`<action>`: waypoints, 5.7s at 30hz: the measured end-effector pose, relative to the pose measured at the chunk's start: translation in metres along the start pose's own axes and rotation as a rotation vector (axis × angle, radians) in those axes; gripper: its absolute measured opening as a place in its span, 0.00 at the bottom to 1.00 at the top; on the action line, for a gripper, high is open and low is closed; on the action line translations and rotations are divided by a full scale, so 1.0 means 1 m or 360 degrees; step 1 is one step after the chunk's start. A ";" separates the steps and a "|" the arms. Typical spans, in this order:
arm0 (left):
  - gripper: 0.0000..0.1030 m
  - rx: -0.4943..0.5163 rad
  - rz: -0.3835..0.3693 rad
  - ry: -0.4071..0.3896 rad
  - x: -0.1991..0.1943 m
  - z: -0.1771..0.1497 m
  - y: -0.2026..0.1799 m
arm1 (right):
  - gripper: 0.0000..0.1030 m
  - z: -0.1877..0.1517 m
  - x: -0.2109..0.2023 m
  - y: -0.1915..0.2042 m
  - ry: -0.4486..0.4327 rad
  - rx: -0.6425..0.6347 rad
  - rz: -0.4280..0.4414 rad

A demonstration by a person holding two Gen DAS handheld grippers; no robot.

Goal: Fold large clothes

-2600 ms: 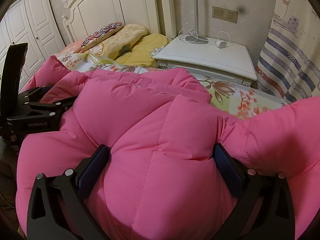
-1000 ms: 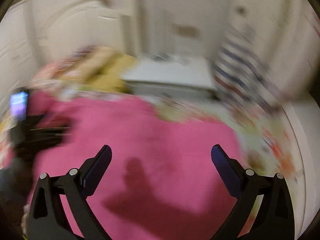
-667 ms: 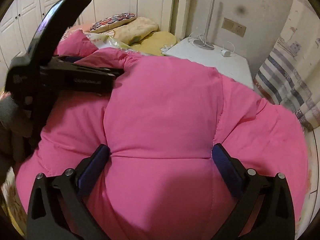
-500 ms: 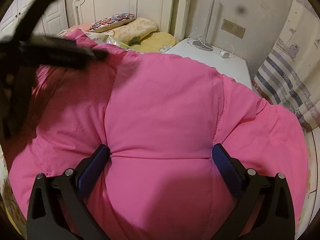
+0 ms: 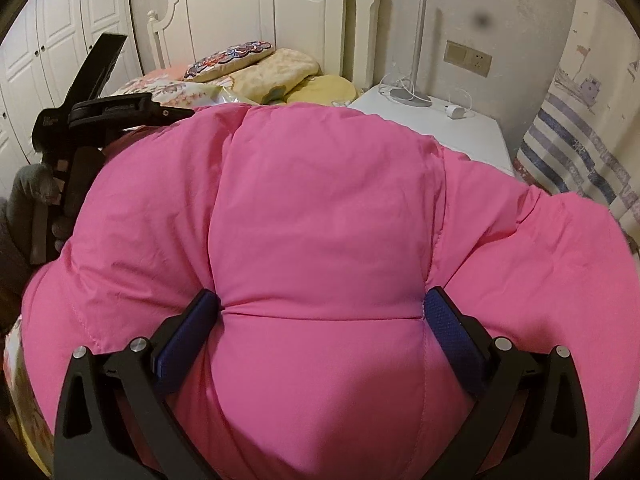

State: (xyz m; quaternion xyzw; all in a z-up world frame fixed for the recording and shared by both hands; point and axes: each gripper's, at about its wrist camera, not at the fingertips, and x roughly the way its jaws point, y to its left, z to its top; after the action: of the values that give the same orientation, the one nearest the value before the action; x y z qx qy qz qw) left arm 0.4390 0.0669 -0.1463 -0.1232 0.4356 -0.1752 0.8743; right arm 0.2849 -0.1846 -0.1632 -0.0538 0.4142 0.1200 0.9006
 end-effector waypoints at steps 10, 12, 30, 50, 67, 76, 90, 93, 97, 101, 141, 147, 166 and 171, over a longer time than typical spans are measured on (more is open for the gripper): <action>0.97 0.0130 0.0357 -0.0101 -0.069 -0.008 -0.034 | 0.96 0.001 0.001 -0.007 0.0013 0.0034 0.0045; 0.98 0.0145 0.0362 -0.0204 -0.117 -0.024 -0.041 | 0.96 0.001 0.001 -0.006 0.0009 0.0033 0.0040; 0.98 0.0143 0.0404 0.0061 -0.112 -0.175 -0.008 | 0.96 0.000 0.002 -0.007 0.0007 0.0043 0.0045; 0.98 0.0696 0.0626 -0.0121 -0.089 -0.123 -0.194 | 0.96 -0.071 -0.114 -0.008 -0.0103 0.0107 -0.0216; 0.98 0.0696 0.0582 -0.0132 -0.051 -0.148 -0.165 | 0.96 -0.103 -0.118 -0.004 -0.0156 0.0146 -0.0254; 0.98 0.0691 0.0578 -0.0130 -0.048 -0.150 -0.164 | 0.96 -0.114 -0.084 -0.003 -0.0071 0.0126 -0.0220; 0.97 0.0573 0.0558 0.0068 -0.049 -0.136 -0.165 | 0.96 -0.124 -0.149 -0.030 -0.0233 0.0381 -0.0058; 0.98 0.0581 0.0465 -0.0012 -0.076 -0.110 -0.191 | 0.96 -0.121 -0.150 -0.042 -0.0245 0.0443 -0.0037; 0.98 0.0731 0.0574 -0.0102 -0.065 -0.071 -0.231 | 0.96 -0.103 -0.141 -0.025 -0.0305 0.0401 -0.0003; 0.98 0.0839 0.0627 -0.0033 -0.018 -0.046 -0.245 | 0.96 -0.084 -0.135 0.028 -0.0363 0.0087 0.0060; 0.98 0.0569 0.0386 0.0040 0.066 -0.033 -0.188 | 0.96 -0.170 -0.104 -0.098 -0.0294 0.1332 0.0368; 0.98 0.0504 0.0376 0.0033 0.066 -0.031 -0.181 | 0.96 -0.150 -0.085 -0.124 -0.0537 0.1548 0.0264; 0.98 0.0858 0.0821 -0.0002 -0.003 -0.057 -0.216 | 0.40 -0.200 -0.187 -0.095 -0.0878 0.1177 0.0281; 0.98 0.1057 0.1020 -0.0091 -0.003 -0.117 -0.247 | 0.40 -0.194 -0.197 -0.089 -0.0890 0.1123 0.0254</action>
State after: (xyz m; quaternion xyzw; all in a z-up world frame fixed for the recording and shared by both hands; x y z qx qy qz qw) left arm 0.2942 -0.1632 -0.1227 0.2996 0.3477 -0.0226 0.8882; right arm 0.0422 -0.3424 -0.1398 0.3229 0.1734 0.0504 0.9290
